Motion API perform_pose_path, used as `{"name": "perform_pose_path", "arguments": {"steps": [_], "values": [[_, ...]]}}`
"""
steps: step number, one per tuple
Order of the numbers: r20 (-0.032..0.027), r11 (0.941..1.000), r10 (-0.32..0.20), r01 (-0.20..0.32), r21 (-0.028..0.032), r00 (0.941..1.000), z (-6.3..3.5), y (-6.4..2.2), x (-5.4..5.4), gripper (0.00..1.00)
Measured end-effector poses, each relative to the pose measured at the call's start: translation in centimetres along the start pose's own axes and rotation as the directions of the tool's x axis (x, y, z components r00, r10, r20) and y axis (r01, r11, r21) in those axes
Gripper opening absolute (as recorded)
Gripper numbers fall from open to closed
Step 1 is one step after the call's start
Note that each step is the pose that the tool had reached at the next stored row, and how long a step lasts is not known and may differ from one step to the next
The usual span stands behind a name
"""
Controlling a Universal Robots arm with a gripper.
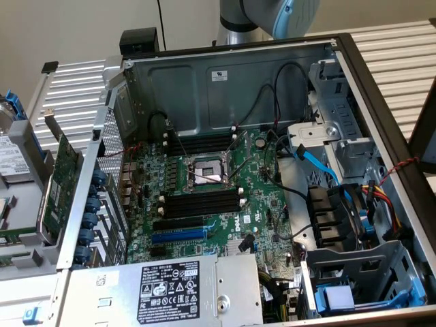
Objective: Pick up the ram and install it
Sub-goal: 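Pick up the ram and move it above insertion slot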
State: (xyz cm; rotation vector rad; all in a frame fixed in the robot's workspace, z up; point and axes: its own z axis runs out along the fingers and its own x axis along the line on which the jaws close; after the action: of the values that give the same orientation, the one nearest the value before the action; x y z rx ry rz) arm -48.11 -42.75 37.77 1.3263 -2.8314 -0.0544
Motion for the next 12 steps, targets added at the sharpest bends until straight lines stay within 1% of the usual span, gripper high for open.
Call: {"name": "perform_pose_path", "arguments": {"steps": [3, 6, 9, 12], "values": [[-0.002, 0.9985, -0.055, 0.055, -0.0001, 0.9985, 0.07, 0.0, 0.0, 0.1], [-0.0041, 0.994, -0.109, 0.109, -0.0004, 0.994, 0.15, 0.0, 0.0, 0.1], [-0.0063, 0.9867, -0.163, 0.163, -0.0009, 0.9867, 0.25, -0.01, -0.01, 0.1], [-0.0083, 0.9762, -0.217, 0.217, -0.0013, 0.9762, 0.38, -0.01, 0.0, 0.1]]}}
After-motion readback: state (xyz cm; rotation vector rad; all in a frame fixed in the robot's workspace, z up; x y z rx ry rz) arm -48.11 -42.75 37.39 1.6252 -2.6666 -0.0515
